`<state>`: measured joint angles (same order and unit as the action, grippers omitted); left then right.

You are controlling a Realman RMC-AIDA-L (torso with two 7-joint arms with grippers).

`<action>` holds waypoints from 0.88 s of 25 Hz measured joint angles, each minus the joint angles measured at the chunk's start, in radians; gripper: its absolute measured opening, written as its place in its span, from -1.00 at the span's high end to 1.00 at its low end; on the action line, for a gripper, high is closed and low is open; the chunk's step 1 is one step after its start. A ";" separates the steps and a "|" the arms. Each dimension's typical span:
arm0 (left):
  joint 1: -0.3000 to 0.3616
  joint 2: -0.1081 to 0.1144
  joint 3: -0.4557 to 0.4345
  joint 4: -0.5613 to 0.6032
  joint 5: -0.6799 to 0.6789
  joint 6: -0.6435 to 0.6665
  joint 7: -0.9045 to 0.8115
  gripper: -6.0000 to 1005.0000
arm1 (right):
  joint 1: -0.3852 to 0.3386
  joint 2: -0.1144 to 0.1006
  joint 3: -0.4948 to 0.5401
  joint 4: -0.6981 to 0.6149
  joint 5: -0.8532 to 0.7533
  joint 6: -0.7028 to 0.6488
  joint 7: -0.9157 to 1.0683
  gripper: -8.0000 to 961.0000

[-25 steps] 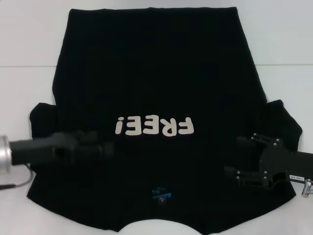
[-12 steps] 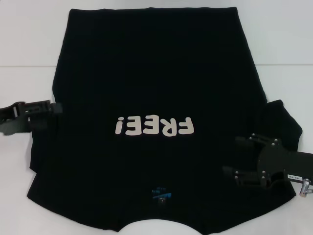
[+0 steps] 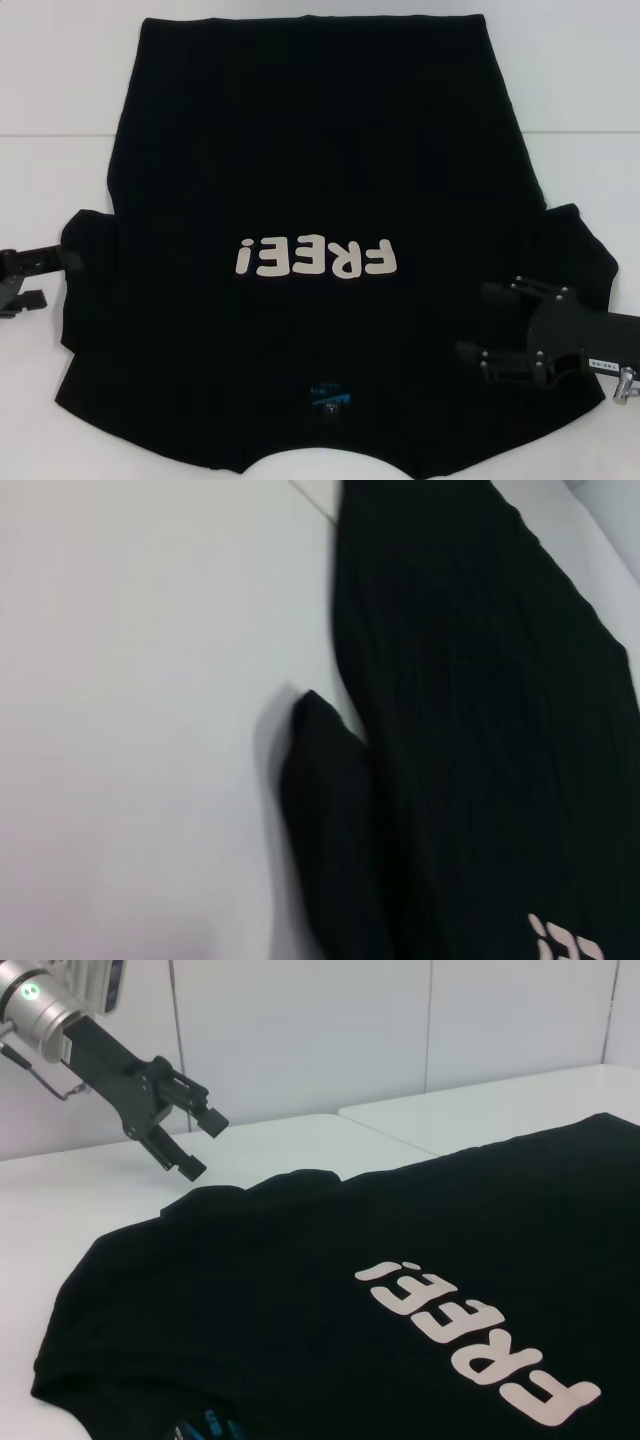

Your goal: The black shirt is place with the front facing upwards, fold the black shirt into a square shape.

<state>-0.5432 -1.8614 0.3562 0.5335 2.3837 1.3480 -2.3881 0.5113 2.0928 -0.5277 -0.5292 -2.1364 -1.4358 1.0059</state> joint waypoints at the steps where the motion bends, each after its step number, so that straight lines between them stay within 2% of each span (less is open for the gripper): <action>1: 0.002 -0.001 0.000 -0.003 0.000 -0.008 0.003 -0.88 | -0.001 0.000 0.000 0.000 0.000 0.001 0.000 -0.90; 7: 0.005 -0.010 0.012 -0.030 0.001 -0.051 0.020 -0.87 | -0.002 -0.001 0.002 0.000 0.000 0.004 0.000 -0.90; 22: -0.021 -0.022 0.015 -0.070 0.001 -0.054 0.048 -0.87 | 0.001 -0.001 0.000 0.000 0.002 0.003 0.000 -0.90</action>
<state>-0.5640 -1.8835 0.3714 0.4634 2.3843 1.2942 -2.3401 0.5126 2.0923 -0.5277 -0.5292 -2.1344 -1.4326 1.0063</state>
